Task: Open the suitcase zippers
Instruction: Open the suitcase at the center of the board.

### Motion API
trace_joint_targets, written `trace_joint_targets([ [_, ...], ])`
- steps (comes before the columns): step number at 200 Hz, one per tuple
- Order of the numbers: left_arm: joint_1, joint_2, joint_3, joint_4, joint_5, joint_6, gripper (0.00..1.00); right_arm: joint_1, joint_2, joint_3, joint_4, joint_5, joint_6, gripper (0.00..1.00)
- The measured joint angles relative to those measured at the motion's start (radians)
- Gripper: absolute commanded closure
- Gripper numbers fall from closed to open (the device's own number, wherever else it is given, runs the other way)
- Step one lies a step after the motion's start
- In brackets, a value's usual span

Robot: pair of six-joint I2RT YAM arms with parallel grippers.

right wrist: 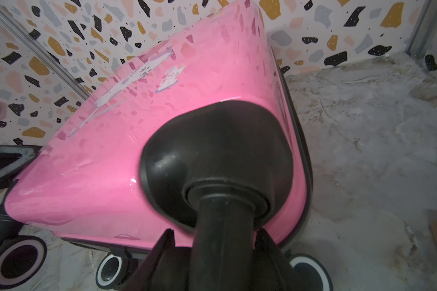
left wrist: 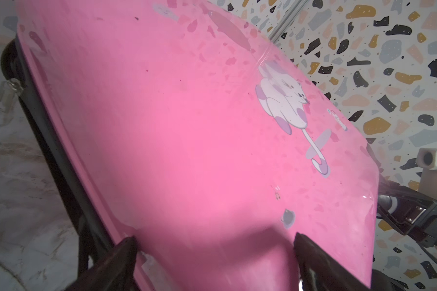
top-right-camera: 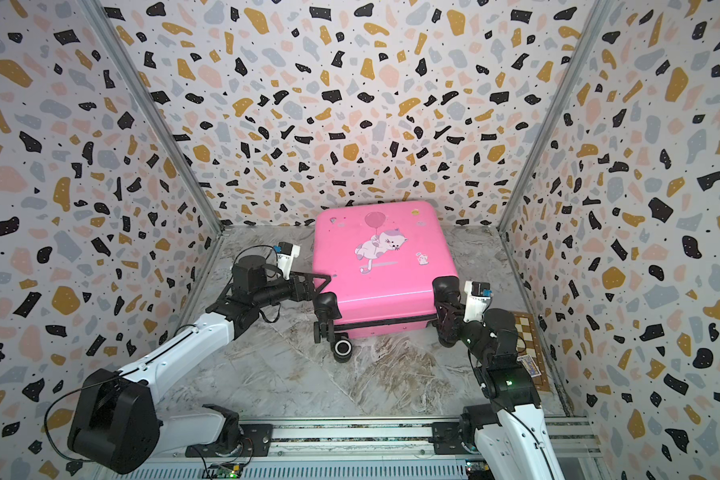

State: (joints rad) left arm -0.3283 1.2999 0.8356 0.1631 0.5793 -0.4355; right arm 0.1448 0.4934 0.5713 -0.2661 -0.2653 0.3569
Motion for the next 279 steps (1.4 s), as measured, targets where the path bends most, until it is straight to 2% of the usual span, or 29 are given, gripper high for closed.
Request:
trace_joint_targets([
  [48,-0.03,0.05,0.055,-0.01,-0.045,-0.008,0.04,0.0,-0.024,0.01,0.034,-0.009,0.017,1.0],
  [95,-0.065,0.156,0.184,-0.045,-0.11,-0.018,0.05,-0.001,-0.021,0.082,0.043,-0.011,0.037,1.0],
  [152,-0.079,0.234,0.275,-0.018,-0.121,-0.02,0.05,0.006,0.047,0.198,0.135,-0.077,0.082,1.0],
  [166,-0.081,0.249,0.305,-0.031,-0.13,-0.013,0.05,0.041,0.068,0.203,0.195,-0.08,0.132,1.0],
  [190,-0.079,0.265,0.357,-0.03,-0.166,0.006,0.05,0.198,0.118,0.208,0.322,0.007,0.165,1.0],
  [209,-0.077,0.254,0.386,-0.002,-0.158,0.004,0.05,0.423,0.154,0.238,0.393,0.166,0.122,1.0],
  [228,-0.058,0.221,0.393,0.01,-0.15,-0.005,0.05,0.693,0.206,0.269,0.445,0.385,0.032,1.0],
  [245,-0.026,0.193,0.393,0.003,-0.137,-0.019,0.05,0.866,0.257,0.288,0.507,0.546,-0.046,1.0],
  [257,-0.002,0.18,0.396,-0.019,-0.127,-0.032,0.05,0.935,0.304,0.302,0.557,0.615,-0.087,1.0],
  [279,0.035,0.171,0.429,-0.095,-0.117,-0.051,0.05,0.982,0.378,0.316,0.66,0.676,-0.131,1.0],
])
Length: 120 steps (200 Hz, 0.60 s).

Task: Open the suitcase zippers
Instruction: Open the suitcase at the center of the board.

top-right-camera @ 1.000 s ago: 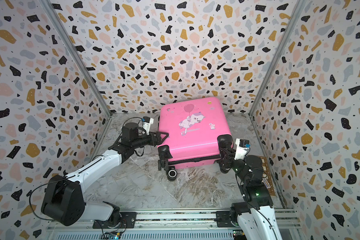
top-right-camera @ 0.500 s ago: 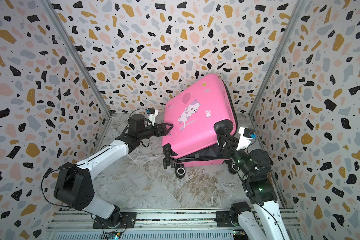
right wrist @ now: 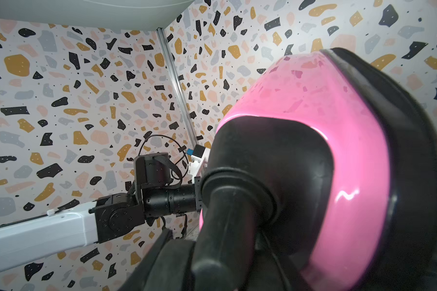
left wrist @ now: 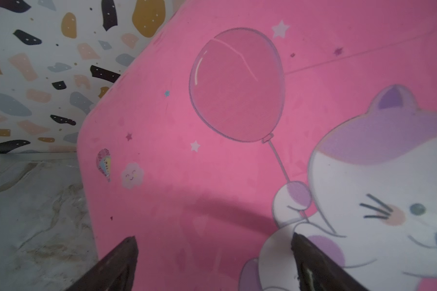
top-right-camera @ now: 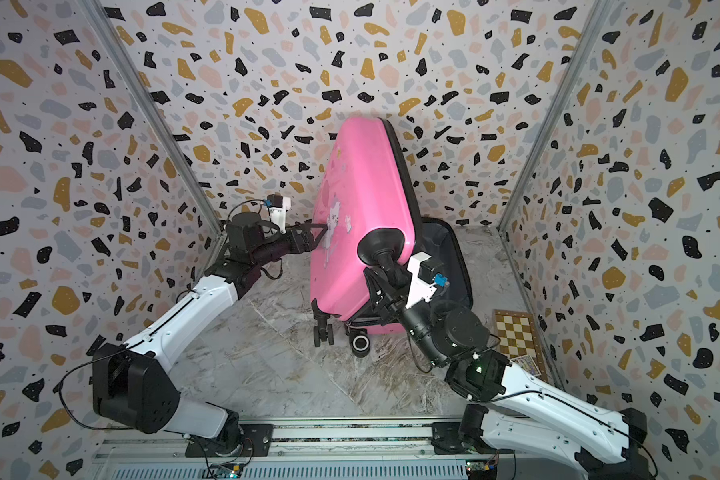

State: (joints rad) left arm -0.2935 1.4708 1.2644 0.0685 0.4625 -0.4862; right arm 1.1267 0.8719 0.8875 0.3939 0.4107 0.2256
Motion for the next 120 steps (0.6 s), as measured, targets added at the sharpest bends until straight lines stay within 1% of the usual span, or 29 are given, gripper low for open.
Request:
trace_joint_targets([
  [27,0.036,-0.014,0.075,-0.118,0.014,-0.015,0.05,0.024,0.079,0.011,0.121,0.026,-0.023,1.0],
  [56,0.072,-0.082,0.171,-0.253,0.039,-0.021,0.04,0.045,0.166,0.034,0.219,0.019,-0.016,1.0],
  [100,0.102,-0.205,0.361,-0.429,0.056,0.028,0.04,0.073,0.293,0.075,0.364,-0.01,0.06,1.0],
  [120,0.106,-0.251,0.413,-0.494,0.056,0.056,0.04,0.085,0.361,0.096,0.431,-0.037,0.103,1.0],
])
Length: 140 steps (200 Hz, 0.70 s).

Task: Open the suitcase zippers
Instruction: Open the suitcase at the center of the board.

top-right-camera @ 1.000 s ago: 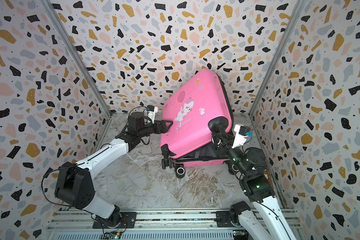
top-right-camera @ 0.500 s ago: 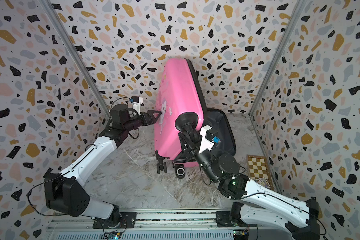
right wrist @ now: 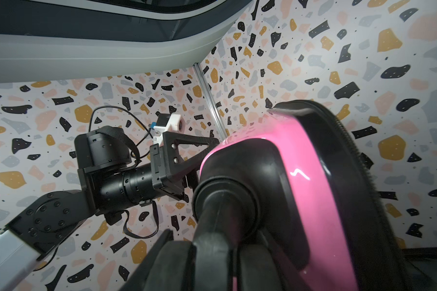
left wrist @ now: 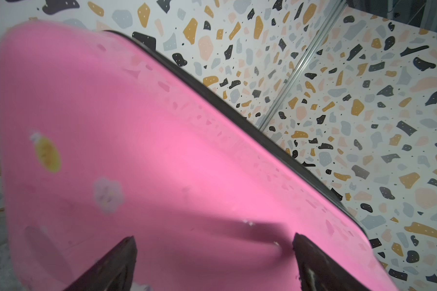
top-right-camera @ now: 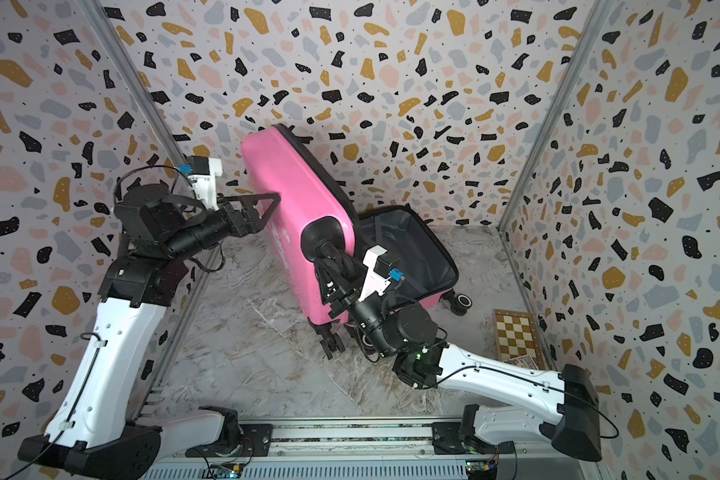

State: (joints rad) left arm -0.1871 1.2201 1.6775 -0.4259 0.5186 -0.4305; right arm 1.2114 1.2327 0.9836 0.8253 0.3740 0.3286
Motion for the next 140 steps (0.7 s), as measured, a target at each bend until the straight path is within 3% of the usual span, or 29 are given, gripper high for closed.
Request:
trace_joint_targets([
  [67,0.01,-0.121,0.13,-0.286,-0.034,0.082,0.03,0.024,0.282,0.138,0.193,-0.084,0.096,1.0],
  [117,0.009,-0.179,0.347,-0.507,-0.088,0.152,0.02,0.112,0.539,0.31,0.19,-0.168,0.087,1.0],
  [140,0.009,-0.207,0.397,-0.551,-0.081,0.166,0.02,0.133,0.669,0.419,0.06,-0.22,0.071,0.44],
])
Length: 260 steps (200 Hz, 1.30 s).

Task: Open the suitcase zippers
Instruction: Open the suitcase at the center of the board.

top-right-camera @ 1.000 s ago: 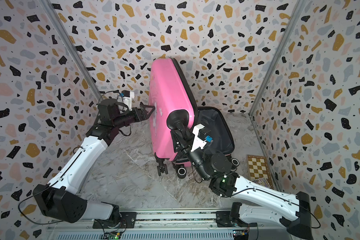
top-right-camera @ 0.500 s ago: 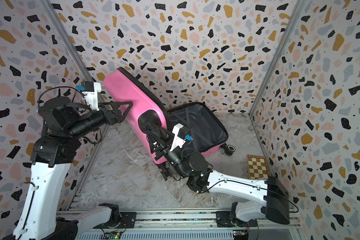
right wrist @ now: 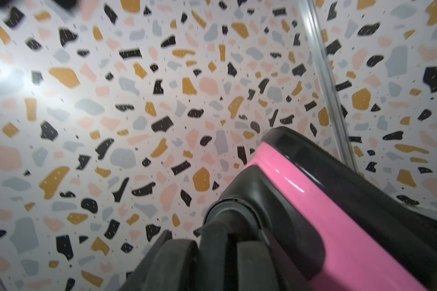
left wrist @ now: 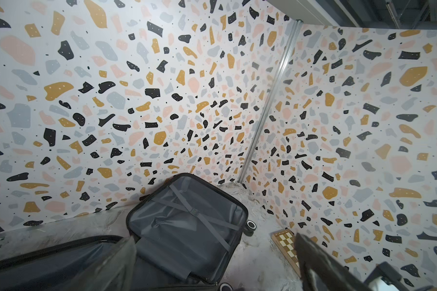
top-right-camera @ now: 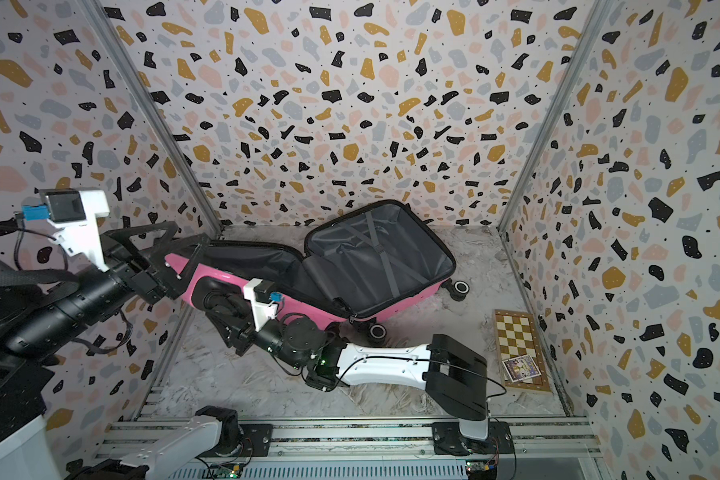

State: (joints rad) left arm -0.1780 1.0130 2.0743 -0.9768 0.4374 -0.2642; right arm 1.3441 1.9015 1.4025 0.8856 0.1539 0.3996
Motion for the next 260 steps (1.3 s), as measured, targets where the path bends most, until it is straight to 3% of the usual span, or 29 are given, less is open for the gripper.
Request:
trace_joint_targets([
  [19,0.0,-0.016,-0.012,-0.016,0.018,0.003,0.02,0.002,0.096,0.059,-0.122,-0.101,0.024,0.19],
  [37,0.0,-0.025,-0.064,-0.018,0.028,0.003,0.02,0.018,0.133,0.052,-0.203,-0.211,0.093,0.14],
  [75,0.0,-0.047,-0.213,-0.014,0.049,0.002,0.02,-0.058,0.073,-0.048,-0.355,-0.226,0.137,0.08],
  [137,0.0,-0.149,-0.466,0.127,0.171,-0.003,0.02,-0.2,-0.4,-0.415,-0.412,-0.244,0.122,0.08],
  [193,-0.01,-0.22,-0.751,0.42,0.292,-0.092,0.02,-0.402,-0.851,-0.743,-0.493,-0.197,0.017,0.0],
  [225,-0.094,-0.24,-0.893,0.515,0.225,-0.102,0.02,-0.515,-1.064,-0.802,-0.556,-0.192,-0.072,0.0],
  [260,-0.233,-0.243,-0.998,0.56,0.004,-0.027,0.03,-0.654,-1.18,-0.84,-0.635,-0.182,-0.17,0.0],
])
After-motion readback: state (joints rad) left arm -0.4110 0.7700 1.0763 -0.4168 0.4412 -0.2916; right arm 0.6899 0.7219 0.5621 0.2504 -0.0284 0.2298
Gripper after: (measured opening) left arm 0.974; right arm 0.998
